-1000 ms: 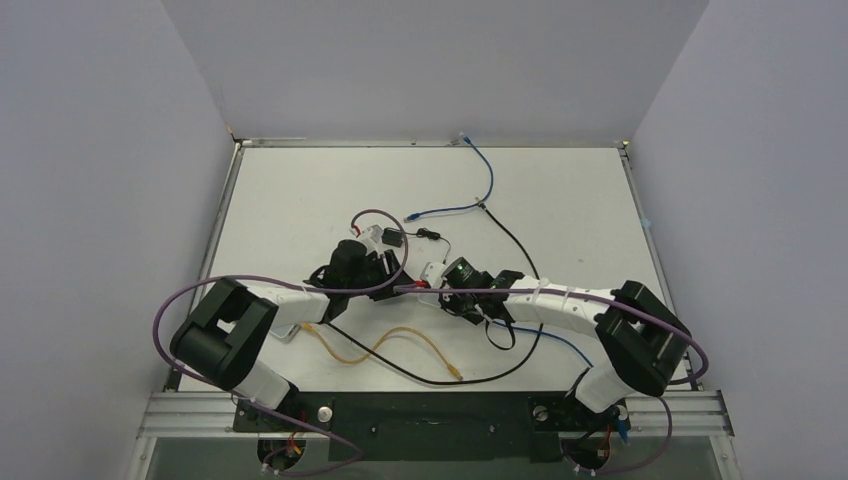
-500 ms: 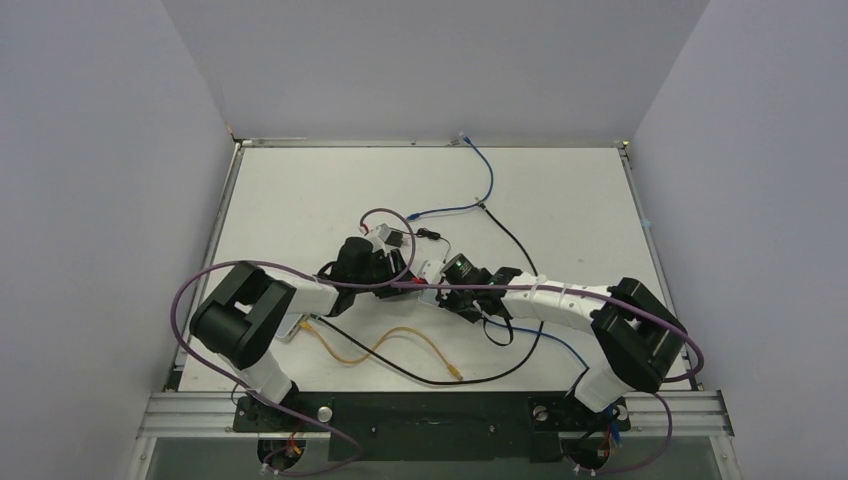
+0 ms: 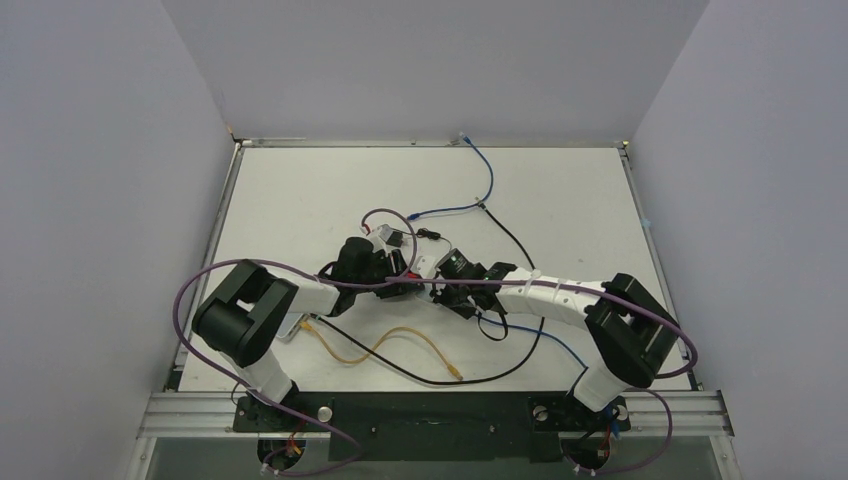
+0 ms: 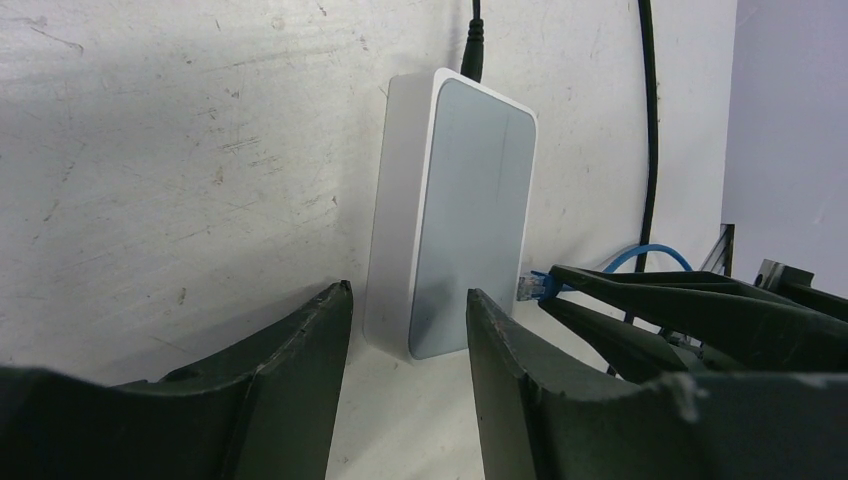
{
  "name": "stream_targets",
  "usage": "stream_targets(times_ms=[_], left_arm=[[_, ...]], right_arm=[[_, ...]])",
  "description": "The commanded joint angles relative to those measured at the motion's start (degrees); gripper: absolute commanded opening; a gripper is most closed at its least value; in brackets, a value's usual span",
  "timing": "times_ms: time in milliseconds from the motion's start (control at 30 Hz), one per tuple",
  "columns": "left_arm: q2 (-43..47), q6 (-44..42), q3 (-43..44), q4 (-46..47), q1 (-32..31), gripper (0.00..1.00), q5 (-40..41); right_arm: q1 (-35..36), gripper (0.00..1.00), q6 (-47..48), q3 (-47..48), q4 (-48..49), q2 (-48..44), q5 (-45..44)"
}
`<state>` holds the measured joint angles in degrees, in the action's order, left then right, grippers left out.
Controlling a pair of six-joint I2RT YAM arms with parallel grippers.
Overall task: Insert the plug into the switch port
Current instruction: Insert the connector into the switch port.
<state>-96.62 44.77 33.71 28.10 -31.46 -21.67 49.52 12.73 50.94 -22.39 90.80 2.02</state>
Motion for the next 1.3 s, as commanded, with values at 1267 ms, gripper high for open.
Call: stream_targets(times_ms=[1267], left_arm=[[-2.15,-0.26,-0.58,5.62,0.04,0.41,-2.42]], right_arm=[[1.95,0.0,-11.92,5.38,-5.87,-0.8,-5.05]])
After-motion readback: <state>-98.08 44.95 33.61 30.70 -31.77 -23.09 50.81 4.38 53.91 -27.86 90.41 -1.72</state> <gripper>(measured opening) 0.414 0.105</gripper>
